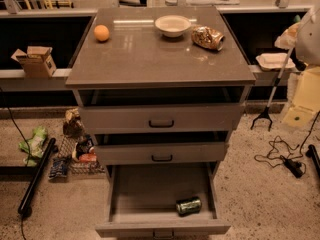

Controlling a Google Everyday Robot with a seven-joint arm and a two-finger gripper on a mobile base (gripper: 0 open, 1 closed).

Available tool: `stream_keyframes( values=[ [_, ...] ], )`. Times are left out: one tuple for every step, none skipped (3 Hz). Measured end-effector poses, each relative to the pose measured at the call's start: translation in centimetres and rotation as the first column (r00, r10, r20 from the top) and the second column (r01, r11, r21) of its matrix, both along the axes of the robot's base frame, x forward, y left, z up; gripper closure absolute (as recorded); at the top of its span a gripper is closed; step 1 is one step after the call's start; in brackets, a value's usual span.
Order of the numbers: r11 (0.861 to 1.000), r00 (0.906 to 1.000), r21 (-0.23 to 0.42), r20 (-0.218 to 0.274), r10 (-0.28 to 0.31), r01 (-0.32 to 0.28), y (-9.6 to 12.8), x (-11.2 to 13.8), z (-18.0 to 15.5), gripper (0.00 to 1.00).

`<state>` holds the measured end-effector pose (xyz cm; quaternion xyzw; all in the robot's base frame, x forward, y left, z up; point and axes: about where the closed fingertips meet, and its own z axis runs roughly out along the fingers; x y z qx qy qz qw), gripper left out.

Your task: Pick green can from bottom drawer and place on counter

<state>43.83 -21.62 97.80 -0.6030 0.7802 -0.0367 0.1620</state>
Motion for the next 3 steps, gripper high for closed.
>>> stream_keyframes(
  values=[
    [1.0,1.0,0.0,0.0,0.0,0.0,0.0,0.0,0.0,0.0],
    [1.0,0.9999,0.027,-0.002,0.013,-0.012,-0.3,0.4,-0.7,0.0],
    [0.997,0.9981,0.064,-0.039,0.047,-0.045,-1.3,1.5,-5.4,0.0]
  ],
)
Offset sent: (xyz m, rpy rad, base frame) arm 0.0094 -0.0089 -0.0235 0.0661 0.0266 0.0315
